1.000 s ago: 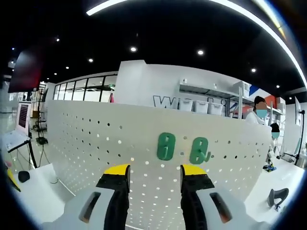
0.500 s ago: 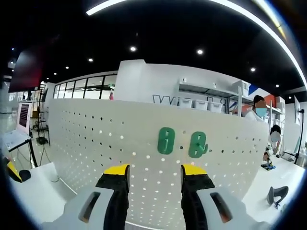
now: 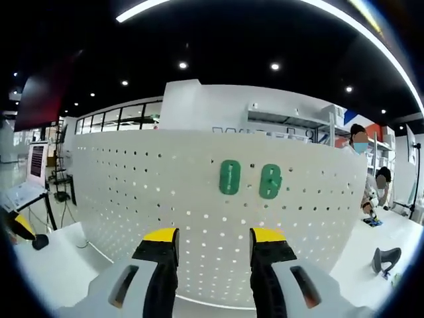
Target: Insert the hook assembly into the mounting plate slot until the hook locks in place.
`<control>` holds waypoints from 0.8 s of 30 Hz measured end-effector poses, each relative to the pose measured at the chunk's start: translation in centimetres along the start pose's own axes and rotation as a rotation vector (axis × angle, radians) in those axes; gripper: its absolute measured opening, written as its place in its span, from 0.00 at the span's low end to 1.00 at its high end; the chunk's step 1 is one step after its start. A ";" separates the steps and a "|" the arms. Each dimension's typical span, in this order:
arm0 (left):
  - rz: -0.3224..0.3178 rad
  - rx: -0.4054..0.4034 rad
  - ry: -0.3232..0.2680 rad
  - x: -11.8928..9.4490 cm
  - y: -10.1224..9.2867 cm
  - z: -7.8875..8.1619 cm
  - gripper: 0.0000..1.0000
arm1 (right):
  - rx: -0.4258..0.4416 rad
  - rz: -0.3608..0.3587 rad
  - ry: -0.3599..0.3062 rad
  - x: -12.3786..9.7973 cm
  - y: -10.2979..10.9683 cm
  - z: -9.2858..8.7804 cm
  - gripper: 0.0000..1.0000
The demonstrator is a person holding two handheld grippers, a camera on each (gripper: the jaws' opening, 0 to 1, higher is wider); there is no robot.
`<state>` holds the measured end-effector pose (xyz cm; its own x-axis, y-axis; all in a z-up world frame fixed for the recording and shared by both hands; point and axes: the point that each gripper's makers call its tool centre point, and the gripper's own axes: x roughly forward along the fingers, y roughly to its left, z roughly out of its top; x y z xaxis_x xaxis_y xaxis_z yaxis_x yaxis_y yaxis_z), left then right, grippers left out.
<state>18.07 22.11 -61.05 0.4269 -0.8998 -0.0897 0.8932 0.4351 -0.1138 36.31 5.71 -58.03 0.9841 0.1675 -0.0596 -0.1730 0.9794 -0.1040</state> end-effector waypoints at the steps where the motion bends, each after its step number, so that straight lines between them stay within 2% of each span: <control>1: 0.001 -0.001 0.000 0.0 0.0 0.0 0.92 | 0.004 0.002 0.004 -0.1 0.0 -0.2 0.43; 24: 0.029 -0.017 0.004 -0.6 -0.5 -0.5 0.92 | 0.034 0.064 0.057 -3.7 2.4 -4.4 0.43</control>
<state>17.27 22.39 -61.46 0.4522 -0.8866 -0.0968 0.8778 0.4617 -0.1279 32.08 6.94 -62.45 0.9670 0.2241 -0.1213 -0.2330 0.9703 -0.0645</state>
